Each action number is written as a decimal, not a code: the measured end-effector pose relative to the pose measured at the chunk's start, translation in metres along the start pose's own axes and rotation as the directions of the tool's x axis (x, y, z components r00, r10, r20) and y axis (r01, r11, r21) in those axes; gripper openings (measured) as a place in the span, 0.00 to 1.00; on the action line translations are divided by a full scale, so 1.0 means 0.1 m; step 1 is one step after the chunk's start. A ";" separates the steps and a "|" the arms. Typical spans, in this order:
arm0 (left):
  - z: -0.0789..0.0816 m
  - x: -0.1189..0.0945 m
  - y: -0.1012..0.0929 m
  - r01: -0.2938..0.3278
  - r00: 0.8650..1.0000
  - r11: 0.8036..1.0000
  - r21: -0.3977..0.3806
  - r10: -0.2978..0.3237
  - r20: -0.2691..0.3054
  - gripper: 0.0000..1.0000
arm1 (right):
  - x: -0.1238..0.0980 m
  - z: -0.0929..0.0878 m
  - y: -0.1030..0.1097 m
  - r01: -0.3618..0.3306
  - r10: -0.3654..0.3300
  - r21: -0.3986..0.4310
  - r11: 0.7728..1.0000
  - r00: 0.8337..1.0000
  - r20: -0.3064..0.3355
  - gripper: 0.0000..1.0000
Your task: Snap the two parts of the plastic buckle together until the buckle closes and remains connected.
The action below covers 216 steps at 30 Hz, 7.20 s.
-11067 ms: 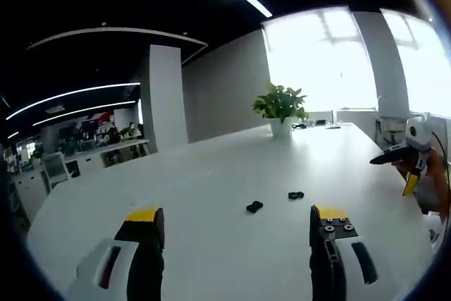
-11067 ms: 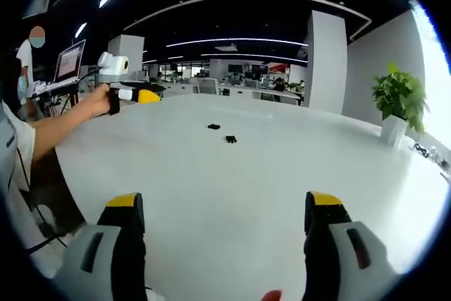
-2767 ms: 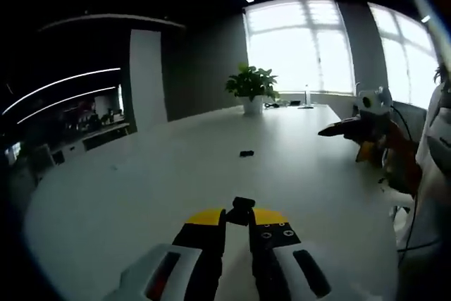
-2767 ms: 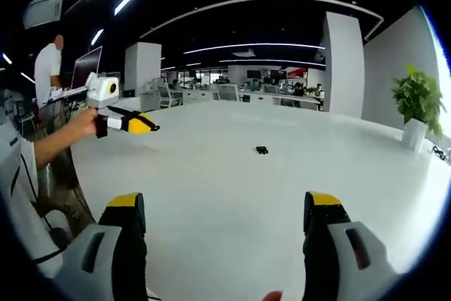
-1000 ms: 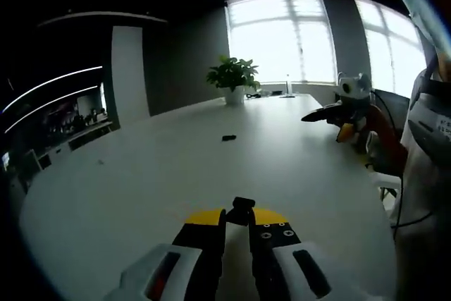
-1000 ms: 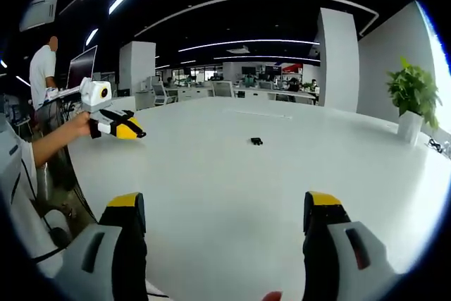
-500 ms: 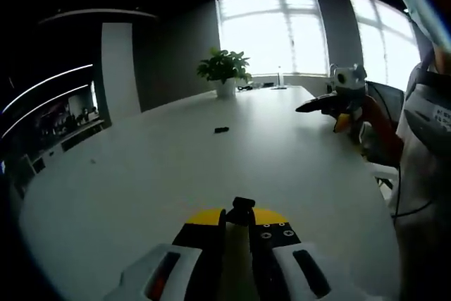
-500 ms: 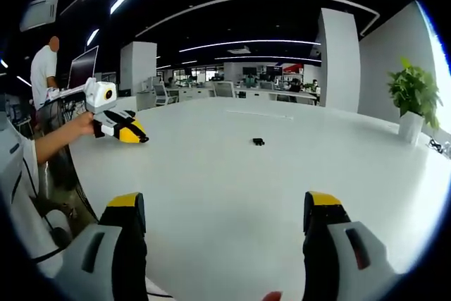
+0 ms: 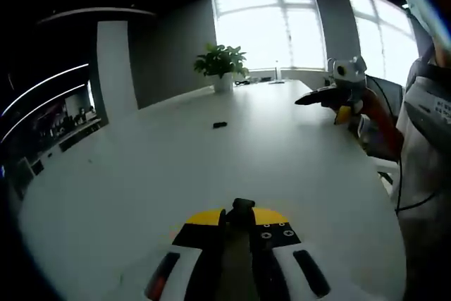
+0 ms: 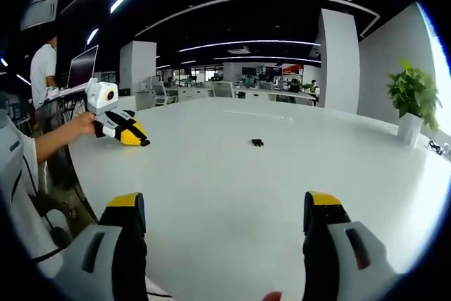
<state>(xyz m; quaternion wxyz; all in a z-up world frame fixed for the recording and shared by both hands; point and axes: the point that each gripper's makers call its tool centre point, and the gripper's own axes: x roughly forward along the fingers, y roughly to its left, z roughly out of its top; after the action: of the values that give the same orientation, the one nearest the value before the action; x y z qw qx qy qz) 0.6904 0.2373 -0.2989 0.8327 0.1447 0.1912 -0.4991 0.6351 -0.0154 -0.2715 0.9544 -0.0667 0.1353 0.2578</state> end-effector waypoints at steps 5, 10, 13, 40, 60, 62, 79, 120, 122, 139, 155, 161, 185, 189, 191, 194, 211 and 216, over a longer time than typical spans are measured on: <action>-0.01 0.00 0.01 -0.003 1.000 1.000 -0.003 0.003 -0.001 0.13 | -0.01 -0.01 0.00 0.000 0.000 0.000 1.000 1.000 -0.004 0.92; -0.01 0.01 0.01 -0.003 1.000 1.000 -0.007 0.003 0.003 0.14 | -0.01 -0.02 0.00 0.000 0.000 -0.002 1.000 1.000 -0.005 0.92; -0.02 0.01 0.02 -0.006 1.000 1.000 -0.010 0.006 0.004 0.15 | -0.01 -0.03 0.01 -0.002 0.002 -0.001 1.000 1.000 -0.007 0.92; 0.32 -0.68 0.16 -0.297 0.911 0.933 -0.205 0.341 0.231 0.29 | 0.35 0.25 0.12 -0.089 0.090 -0.041 0.995 0.996 0.021 0.93; 0.33 -0.94 0.19 -0.441 0.827 0.852 -0.284 0.508 0.242 0.49 | 0.29 0.46 -0.04 -0.071 0.075 -0.111 0.991 0.997 0.030 0.93; 0.33 -0.96 0.19 -0.448 0.819 0.845 -0.292 0.519 0.244 0.49 | 0.30 0.47 -0.03 -0.075 0.078 -0.105 0.992 0.996 0.030 0.93; 0.28 -0.92 -0.02 -0.443 0.815 0.841 -0.311 0.522 0.249 0.64 | 0.46 0.42 -0.01 -0.077 0.079 -0.031 0.997 0.996 0.046 0.96; -0.08 -0.86 0.01 -0.473 0.819 0.792 -0.387 0.557 0.139 0.87 | 0.72 0.66 -0.19 -0.100 0.105 -0.047 0.994 0.988 0.114 1.00; -0.09 -0.86 0.02 -0.474 0.817 0.788 -0.392 0.560 0.139 0.88 | 0.74 0.66 -0.19 -0.101 0.106 -0.055 0.993 0.989 0.104 1.00; -0.11 -0.84 -0.02 -0.476 0.825 0.791 -0.384 0.553 0.118 0.89 | 1.01 0.70 -0.34 -0.110 0.113 -0.030 0.993 0.988 0.103 1.00; -0.08 -0.79 -0.04 -0.464 0.832 0.800 -0.381 0.541 0.122 0.89 | 1.33 0.58 -0.56 -0.096 0.096 0.000 0.995 0.995 0.021 1.00; -0.09 -0.81 -0.02 -0.467 0.830 0.796 -0.385 0.545 0.120 0.88 | 1.46 0.51 -0.64 -0.089 0.089 0.014 0.996 0.996 -0.011 1.00; -0.11 -0.79 -0.04 -0.465 0.834 0.799 -0.381 0.539 0.114 0.88 | 1.71 0.36 -0.75 -0.059 0.058 -0.010 0.998 0.994 -0.096 0.89; -0.12 -0.79 -0.04 -0.464 0.835 0.799 -0.383 0.539 0.113 0.88 | 1.74 0.30 -0.74 -0.061 0.058 -0.023 0.998 0.990 -0.129 0.82; -0.12 -0.79 -0.04 -0.464 0.834 0.798 -0.383 0.540 0.114 0.88 | 1.77 0.25 -0.75 -0.059 0.053 -0.037 0.998 0.986 -0.156 0.77; -0.12 -0.80 -0.04 -0.465 0.834 0.798 -0.384 0.540 0.115 0.88 | 1.78 0.28 -0.73 -0.069 0.066 -0.015 0.998 0.989 -0.129 0.71; -0.15 -0.81 -0.06 -0.460 0.834 0.801 -0.384 0.538 0.121 0.88 | 1.80 0.26 -0.69 -0.072 0.068 -0.019 0.997 0.988 -0.139 0.32; -0.15 -0.82 -0.07 -0.462 0.834 0.800 -0.384 0.539 0.121 0.88 | 1.80 0.25 -0.69 -0.065 0.061 -0.023 0.998 0.988 -0.144 0.24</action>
<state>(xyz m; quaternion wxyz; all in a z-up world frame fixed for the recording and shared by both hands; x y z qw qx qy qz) 0.6469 0.3043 -0.2744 0.9633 -0.0122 0.1339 -0.2324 0.8253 0.0161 -0.2967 0.9326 -0.0939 0.2018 0.2841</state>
